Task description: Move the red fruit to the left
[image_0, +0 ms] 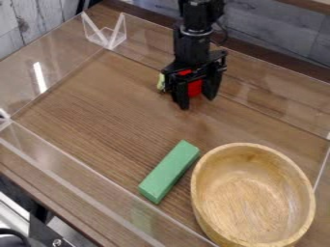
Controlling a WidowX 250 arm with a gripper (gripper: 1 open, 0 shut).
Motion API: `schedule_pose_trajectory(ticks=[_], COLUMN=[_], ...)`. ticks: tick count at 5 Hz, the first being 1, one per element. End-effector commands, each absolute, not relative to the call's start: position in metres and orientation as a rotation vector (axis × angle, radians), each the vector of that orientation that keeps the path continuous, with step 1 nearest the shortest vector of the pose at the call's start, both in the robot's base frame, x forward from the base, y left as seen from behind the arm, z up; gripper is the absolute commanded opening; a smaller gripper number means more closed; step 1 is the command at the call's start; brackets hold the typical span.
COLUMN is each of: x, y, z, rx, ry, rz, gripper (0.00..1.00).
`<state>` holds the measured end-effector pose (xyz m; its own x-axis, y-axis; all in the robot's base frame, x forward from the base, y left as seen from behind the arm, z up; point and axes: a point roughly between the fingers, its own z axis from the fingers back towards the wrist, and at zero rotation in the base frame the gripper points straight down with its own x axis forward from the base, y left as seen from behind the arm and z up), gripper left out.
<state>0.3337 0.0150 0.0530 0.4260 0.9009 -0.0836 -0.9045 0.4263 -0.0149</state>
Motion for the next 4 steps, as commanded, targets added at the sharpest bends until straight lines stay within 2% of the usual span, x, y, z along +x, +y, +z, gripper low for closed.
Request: schedule_pose_trajectory(ticks=[1,2,4], x=[0.351,0.357,0.357], y=[0.019,0.022,-0.001], z=[0.077,0.067,0.065], rx=[-0.113,-0.111,-0.109], ry=[-0.026,-0.027,-0.027], rz=[1.144,1.164,1.231], gripper=[0.00,0.00,0.00])
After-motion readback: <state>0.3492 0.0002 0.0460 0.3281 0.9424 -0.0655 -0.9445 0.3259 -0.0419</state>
